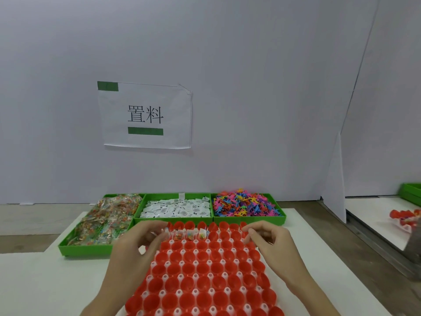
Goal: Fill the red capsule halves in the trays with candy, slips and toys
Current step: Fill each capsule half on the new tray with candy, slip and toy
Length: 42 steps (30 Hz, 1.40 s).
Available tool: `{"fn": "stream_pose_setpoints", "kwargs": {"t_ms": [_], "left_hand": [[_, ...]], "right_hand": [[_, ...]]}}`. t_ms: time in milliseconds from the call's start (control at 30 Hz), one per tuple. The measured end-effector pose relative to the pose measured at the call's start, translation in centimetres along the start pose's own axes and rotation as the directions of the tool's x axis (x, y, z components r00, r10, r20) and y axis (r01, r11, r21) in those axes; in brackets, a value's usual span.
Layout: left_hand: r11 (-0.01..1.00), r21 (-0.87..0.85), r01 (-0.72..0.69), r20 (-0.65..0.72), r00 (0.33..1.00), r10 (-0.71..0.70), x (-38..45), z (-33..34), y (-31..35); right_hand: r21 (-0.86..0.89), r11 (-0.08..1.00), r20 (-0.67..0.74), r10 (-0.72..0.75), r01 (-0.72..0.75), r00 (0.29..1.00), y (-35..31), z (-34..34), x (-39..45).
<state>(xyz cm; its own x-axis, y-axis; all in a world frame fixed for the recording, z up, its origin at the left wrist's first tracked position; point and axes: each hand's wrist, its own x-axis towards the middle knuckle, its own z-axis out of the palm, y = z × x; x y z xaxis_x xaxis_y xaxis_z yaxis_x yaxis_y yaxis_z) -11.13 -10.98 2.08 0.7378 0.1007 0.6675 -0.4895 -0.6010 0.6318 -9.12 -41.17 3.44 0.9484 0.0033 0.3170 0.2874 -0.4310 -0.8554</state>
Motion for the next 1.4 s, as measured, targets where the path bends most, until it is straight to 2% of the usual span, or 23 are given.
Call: {"fn": "stream_pose_setpoints", "kwargs": {"t_ms": [167,300,533,667,967,1067,1133,1233,1300,1400], "left_hand": [[0.998,0.001,-0.065,0.003,0.998,0.065,-0.1,-1.3,-1.5],[0.995,0.027,-0.091,-0.033,0.995,0.092,-0.2,-1.3,-1.6],[0.984,0.138,-0.112,-0.028,0.993,0.117,-0.6,-1.6,-1.9],[0.983,0.128,-0.130,-0.046,0.990,0.136,-0.3,-1.6,-2.3],[0.986,0.102,-0.132,-0.047,0.989,0.137,-0.4,-1.6,-2.2],[0.988,0.101,-0.116,-0.047,0.992,0.121,-0.4,-1.7,-2.1],[0.993,0.092,-0.078,-0.065,0.994,0.084,-0.4,-1.7,-2.2],[0.999,0.019,0.028,-0.090,0.996,-0.026,-0.5,-1.6,-2.1],[0.983,-0.128,0.133,-0.075,0.987,-0.143,-0.6,-1.6,-1.7],[0.885,-0.372,0.280,0.053,0.958,-0.281,-0.7,-1.6,-0.4]], "right_hand": [[-0.213,0.968,0.171,-0.095,0.131,0.981,-1.9,3.2,1.9],[-0.353,0.896,0.319,-0.157,0.270,0.935,-3.7,7.2,8.0],[-0.478,0.837,0.430,-0.042,0.267,0.902,-3.0,14.1,16.1],[-0.542,0.798,0.454,0.013,0.264,0.891,-1.9,16.0,16.9],[-0.640,0.705,0.449,0.021,0.305,0.893,-2.2,16.7,17.4],[-0.667,0.683,0.403,-0.006,0.299,0.915,-2.2,16.6,17.0],[-0.647,0.712,0.345,-0.045,0.272,0.938,-2.1,16.1,16.8],[-0.523,0.824,0.265,-0.084,0.216,0.961,-2.5,14.2,16.0],[-0.398,0.898,0.229,-0.101,0.188,0.968,-3.3,12.5,14.6],[-0.170,0.972,0.195,-0.127,0.161,0.972,-4.3,9.6,10.7]]}}
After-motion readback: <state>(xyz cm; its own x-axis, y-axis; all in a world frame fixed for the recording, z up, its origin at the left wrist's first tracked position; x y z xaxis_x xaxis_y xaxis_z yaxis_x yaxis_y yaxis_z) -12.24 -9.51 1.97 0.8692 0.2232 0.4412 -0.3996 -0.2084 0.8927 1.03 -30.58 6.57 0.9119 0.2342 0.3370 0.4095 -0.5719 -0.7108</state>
